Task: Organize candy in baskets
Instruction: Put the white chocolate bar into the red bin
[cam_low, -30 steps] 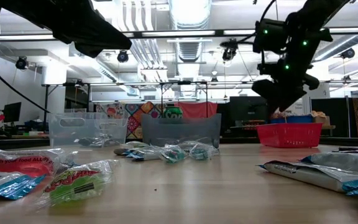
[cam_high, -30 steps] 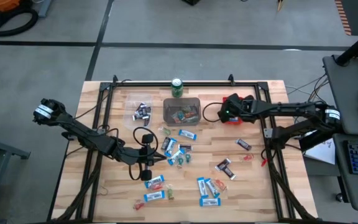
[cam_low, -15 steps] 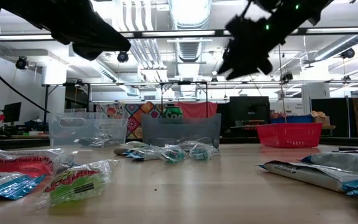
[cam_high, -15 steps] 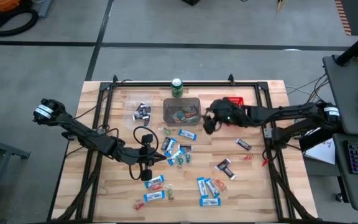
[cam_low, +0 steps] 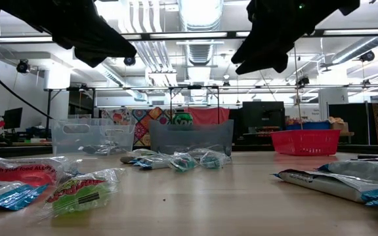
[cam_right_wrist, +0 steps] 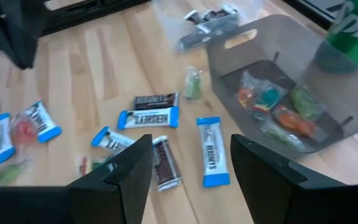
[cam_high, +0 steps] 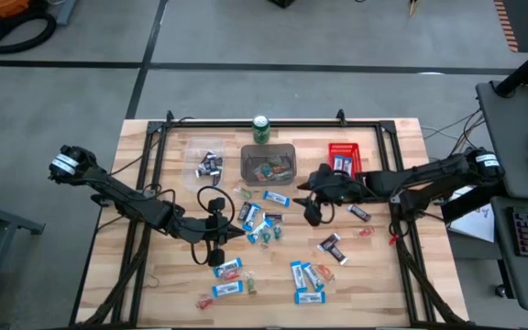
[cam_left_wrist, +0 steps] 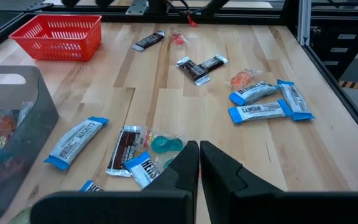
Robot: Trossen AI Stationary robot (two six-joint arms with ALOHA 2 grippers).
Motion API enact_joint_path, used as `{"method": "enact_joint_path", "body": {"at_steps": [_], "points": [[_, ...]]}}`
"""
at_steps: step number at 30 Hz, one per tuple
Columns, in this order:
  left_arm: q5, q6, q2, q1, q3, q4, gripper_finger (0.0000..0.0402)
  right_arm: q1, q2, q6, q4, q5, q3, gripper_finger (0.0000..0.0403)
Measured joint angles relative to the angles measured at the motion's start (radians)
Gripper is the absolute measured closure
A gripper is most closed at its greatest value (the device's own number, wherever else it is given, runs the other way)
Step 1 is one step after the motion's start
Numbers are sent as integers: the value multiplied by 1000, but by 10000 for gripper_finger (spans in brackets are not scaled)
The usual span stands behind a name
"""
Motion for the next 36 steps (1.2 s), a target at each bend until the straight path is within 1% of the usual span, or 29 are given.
{"method": "enact_joint_path", "body": {"at_steps": [10,11,12,13,15,16,18,21,26,28,31,33,36], "points": [[6,-13,0,-1,0,-6,402,18,0,5,-2,0,0,197],[28,-47,-4,-1,1,-21,402,18,0,17,-9,0,0,197],[81,-96,-12,-1,1,-54,402,18,0,38,-21,-6,0,197],[156,-159,-23,-1,8,-108,402,18,0,60,-39,-20,0,197],[313,-323,-31,-8,39,-232,402,18,0,103,-90,-82,0,197],[359,-411,-31,-20,54,-293,402,18,0,120,-114,-120,0,197],[382,-520,-13,-57,85,-407,402,21,0,151,-156,-186,0,197],[385,-546,38,-120,125,-466,402,31,0,169,-190,-205,-1,197],[360,-534,146,-179,169,-477,402,34,0,169,-186,-205,-1,197],[312,-520,184,-192,173,-482,402,34,0,166,-186,-203,-1,197],[212,-501,238,-197,177,-482,402,34,0,165,-185,-203,-1,197],[178,-496,266,-197,177,-484,399,34,0,164,-185,-203,-1,197],[144,-497,296,-197,175,-480,384,34,0,164,-187,-203,-1,197]]}}
